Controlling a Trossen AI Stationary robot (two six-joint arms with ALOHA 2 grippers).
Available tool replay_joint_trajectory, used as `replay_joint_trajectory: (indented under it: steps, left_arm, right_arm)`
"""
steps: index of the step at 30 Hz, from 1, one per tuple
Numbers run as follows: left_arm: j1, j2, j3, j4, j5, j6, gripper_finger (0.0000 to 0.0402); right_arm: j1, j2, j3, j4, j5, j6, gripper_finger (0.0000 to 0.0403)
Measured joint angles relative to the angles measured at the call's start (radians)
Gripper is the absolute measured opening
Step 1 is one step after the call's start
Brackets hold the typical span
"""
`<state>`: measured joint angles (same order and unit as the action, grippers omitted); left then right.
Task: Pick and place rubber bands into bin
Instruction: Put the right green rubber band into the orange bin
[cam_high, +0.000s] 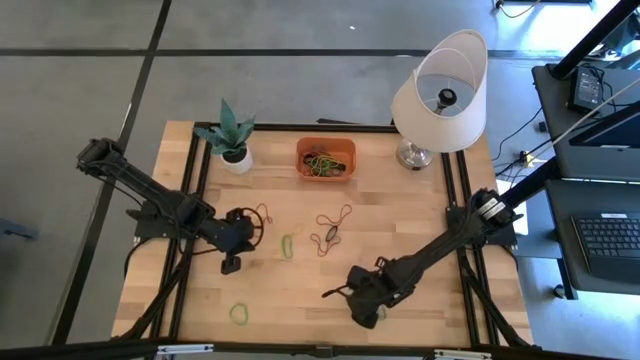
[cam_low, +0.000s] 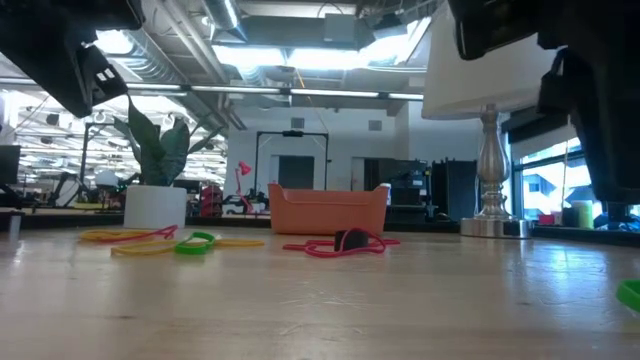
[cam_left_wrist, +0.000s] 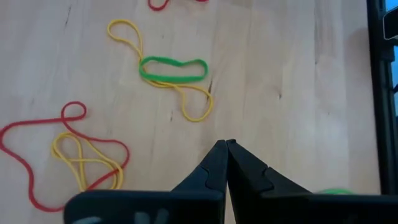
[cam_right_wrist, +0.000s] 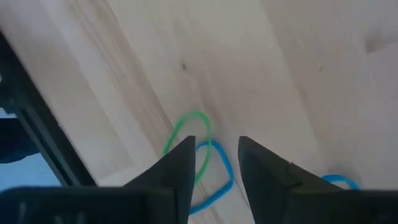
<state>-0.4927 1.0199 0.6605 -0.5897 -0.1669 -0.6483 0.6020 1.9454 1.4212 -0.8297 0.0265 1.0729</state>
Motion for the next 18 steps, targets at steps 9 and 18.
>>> replay_joint_trajectory:
  steps: [9, 18]
  left_arm:
    - [0.000, 0.000, 0.000, -0.004, -0.032, 0.125, 0.0003]
    - [0.000, 0.001, 0.000, -0.005, -0.056, 0.222, 0.0003]
  right_arm:
    - [0.006, 0.066, 0.000, 0.026, -0.003, -0.007, 0.0128]
    - [0.009, 0.108, -0.001, 0.088, -0.023, -0.002, 0.0122]
